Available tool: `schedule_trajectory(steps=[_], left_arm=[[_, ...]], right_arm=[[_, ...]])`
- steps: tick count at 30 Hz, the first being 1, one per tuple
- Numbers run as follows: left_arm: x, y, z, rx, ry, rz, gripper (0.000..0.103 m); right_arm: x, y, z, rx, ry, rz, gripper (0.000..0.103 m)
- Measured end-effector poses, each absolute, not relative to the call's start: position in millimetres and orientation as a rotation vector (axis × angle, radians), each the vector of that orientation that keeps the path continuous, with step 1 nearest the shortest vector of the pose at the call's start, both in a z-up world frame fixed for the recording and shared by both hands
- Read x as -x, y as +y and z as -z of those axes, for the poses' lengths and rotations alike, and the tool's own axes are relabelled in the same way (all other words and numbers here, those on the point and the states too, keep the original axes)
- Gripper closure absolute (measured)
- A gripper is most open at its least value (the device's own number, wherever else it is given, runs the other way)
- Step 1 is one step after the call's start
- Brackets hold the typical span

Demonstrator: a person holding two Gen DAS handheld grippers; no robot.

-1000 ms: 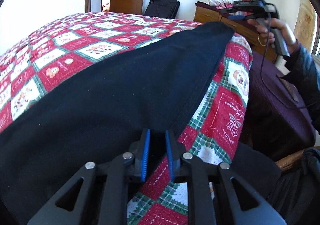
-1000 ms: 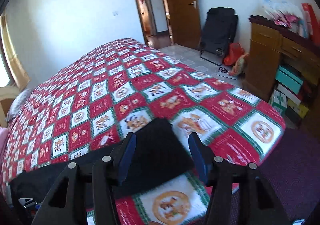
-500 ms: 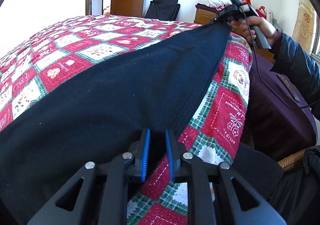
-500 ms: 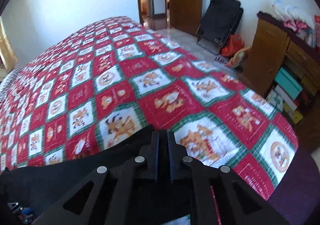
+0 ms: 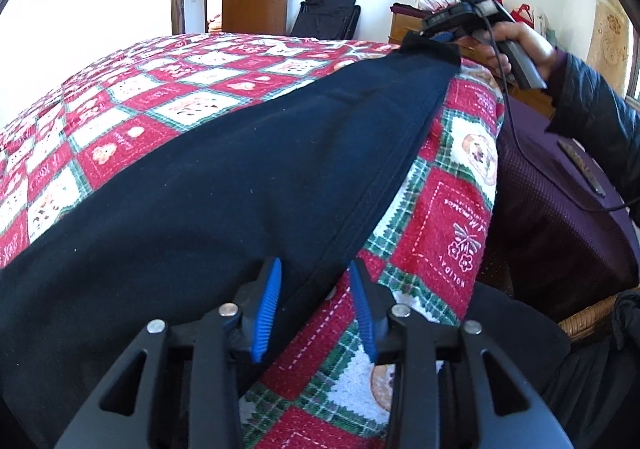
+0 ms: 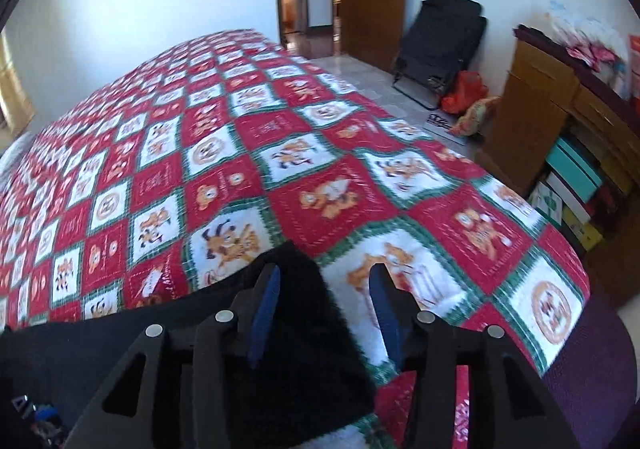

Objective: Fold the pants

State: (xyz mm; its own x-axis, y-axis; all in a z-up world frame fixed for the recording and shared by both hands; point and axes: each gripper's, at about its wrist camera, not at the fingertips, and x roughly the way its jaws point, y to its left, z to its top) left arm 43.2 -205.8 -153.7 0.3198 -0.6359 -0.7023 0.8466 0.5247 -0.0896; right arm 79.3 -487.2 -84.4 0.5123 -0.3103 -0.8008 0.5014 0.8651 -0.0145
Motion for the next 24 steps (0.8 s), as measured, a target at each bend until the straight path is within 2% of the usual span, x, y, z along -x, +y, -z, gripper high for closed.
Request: schedule_trajectory(steps=[2, 3, 5, 6, 10, 13, 17, 18, 19, 20, 21, 22, 23, 24], left_arm=[[-44, -205, 154, -0.313, 0.76, 0.998, 0.064], [-45, -205, 154, -0.307, 0.762, 0.999, 0.064], [-45, -205, 154, -0.308, 0.761, 0.999, 0.064], [-44, -205, 154, -0.311, 0.76, 0.998, 0.064], [-44, -206, 155, -0.313, 0.76, 0.997, 0.064], [-44, -207, 155, -0.313, 0.759, 0.997, 0.064], [-45, -208, 155, -0.318, 0.758, 0.991, 0.064], [-45, -208, 154, -0.317, 0.758, 0.99, 0.064], [-45, -208, 153, -0.314, 0.758, 0.987, 0.064], [-45, -207, 151, -0.31, 0.758, 0.983, 0.064], [-45, -204, 149, -0.303, 0.757, 0.972, 0.064], [-44, -201, 145, -0.301, 0.75, 0.955, 0.059], [-42, -195, 140, -0.3, 0.728, 0.938, 0.055], [-39, -188, 134, -0.294, 0.696, 0.921, 0.047]], right_arm=[[-94, -486, 98, -0.203, 1.003, 0.493, 0.059], [-99, -485, 103, -0.19, 1.027, 0.482, 0.078], [-101, -478, 101, -0.14, 1.011, 0.495, 0.085], [-102, -474, 98, -0.111, 0.994, 0.513, 0.092], [-104, -477, 95, -0.05, 0.955, 0.609, 0.094], [-104, -496, 111, -0.112, 0.999, 0.603, 0.094], [-92, -497, 104, -0.132, 0.964, 0.575, 0.094], [-88, -499, 100, -0.157, 0.958, 0.572, 0.091], [-85, -501, 97, -0.181, 0.95, 0.574, 0.078], [-79, -502, 93, -0.206, 0.933, 0.576, 0.07], [-71, -505, 87, -0.244, 0.906, 0.577, 0.054], [-66, -506, 84, -0.28, 0.884, 0.57, 0.041], [-59, -508, 81, -0.323, 0.857, 0.554, 0.04], [-49, -509, 76, -0.371, 0.83, 0.532, 0.04]])
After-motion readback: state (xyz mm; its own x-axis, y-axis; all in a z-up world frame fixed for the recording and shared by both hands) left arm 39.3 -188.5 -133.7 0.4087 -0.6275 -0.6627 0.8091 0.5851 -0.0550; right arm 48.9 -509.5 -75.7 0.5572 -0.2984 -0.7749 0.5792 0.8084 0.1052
